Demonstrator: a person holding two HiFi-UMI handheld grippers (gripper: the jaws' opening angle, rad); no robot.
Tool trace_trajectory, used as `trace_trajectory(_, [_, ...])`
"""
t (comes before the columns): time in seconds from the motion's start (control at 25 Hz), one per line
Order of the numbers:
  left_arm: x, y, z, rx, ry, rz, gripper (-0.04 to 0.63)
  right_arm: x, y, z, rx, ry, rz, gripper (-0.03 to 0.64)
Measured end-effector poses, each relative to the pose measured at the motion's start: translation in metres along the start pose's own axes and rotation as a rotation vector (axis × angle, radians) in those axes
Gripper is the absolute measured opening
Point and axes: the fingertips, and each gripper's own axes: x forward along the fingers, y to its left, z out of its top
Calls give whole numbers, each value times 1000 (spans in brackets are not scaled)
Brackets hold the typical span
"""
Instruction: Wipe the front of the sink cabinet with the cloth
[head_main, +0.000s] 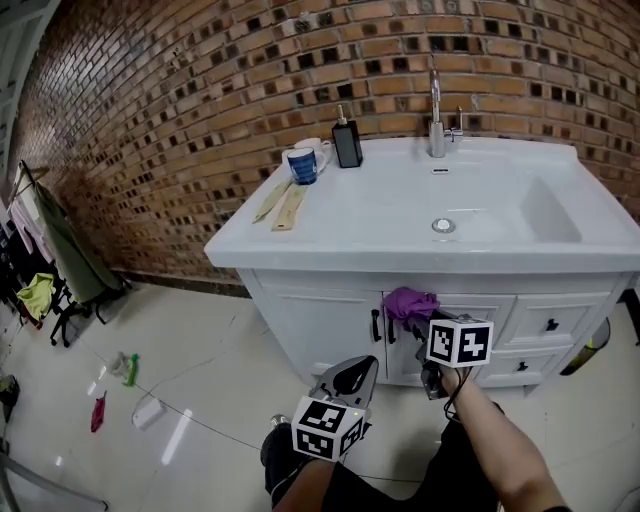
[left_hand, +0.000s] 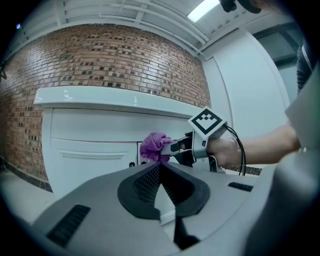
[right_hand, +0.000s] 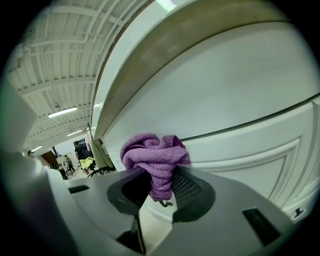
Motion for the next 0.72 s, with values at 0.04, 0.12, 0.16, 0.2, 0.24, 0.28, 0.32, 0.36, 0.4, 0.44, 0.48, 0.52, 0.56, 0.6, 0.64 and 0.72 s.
trace_trajectory(0.04, [3,-4,0,0,-1,-7,3,-6,-9,0,11,-2,-16,115])
trace_trajectory(0.12, [11,-14,0,-1,-4,-26,3,-21,-27,0,15,-6,-51,115])
trace_trajectory(0.16, [15,-20,0,-1,-6,-38,3,-28,-36,1,13,-9,-68,115])
trace_trajectory(0.2, [20,-27,0,-1,-8,-52,3,-35,-45,1,13,-12,-80,115])
trace_trajectory(0.24, [24,-34,0,0,-9,-65,3,-43,-54,2,18,-16,-92,115])
trace_trajectory(0.28, [29,-41,-1,2,-8,-78,3,-50,-62,2,24,-20,-104,115])
trace_trajectory(0.32, [33,-47,-1,4,-7,-89,3,-57,-71,3,30,-26,-117,115])
trace_trajectory(0.36, [37,-53,-2,6,-5,-99,3,-64,-79,4,35,-31,-130,115])
trace_trajectory(0.4, [40,-59,-2,8,-3,-108,3,-71,-87,5,40,-37,-143,115])
trace_trajectory(0.44, [44,-65,-2,11,-2,-117,3,-78,-96,6,45,-42,-156,115])
trace_trajectory(0.48, [48,-70,-2,12,-2,-127,3,-85,-104,7,50,-47,-169,115])
trace_trajectory(0.52, [51,-76,-2,12,-2,-136,3,-92,-113,8,55,-52,-184,115])
trace_trajectory(0.56, [55,-82,-2,11,-3,-147,3,-100,-122,8,59,-56,-199,115])
trace_trajectory(0.6, [58,-89,-2,10,-3,-157,3,-107,-130,9,62,-59,-214,115])
trace_trajectory(0.64, [61,-95,-2,8,-3,-167,3,-114,-138,9,63,-62,-227,115])
trace_trajectory(0.72, [67,-108,-3,6,1,-186,3,-128,-151,11,67,-67,-250,115])
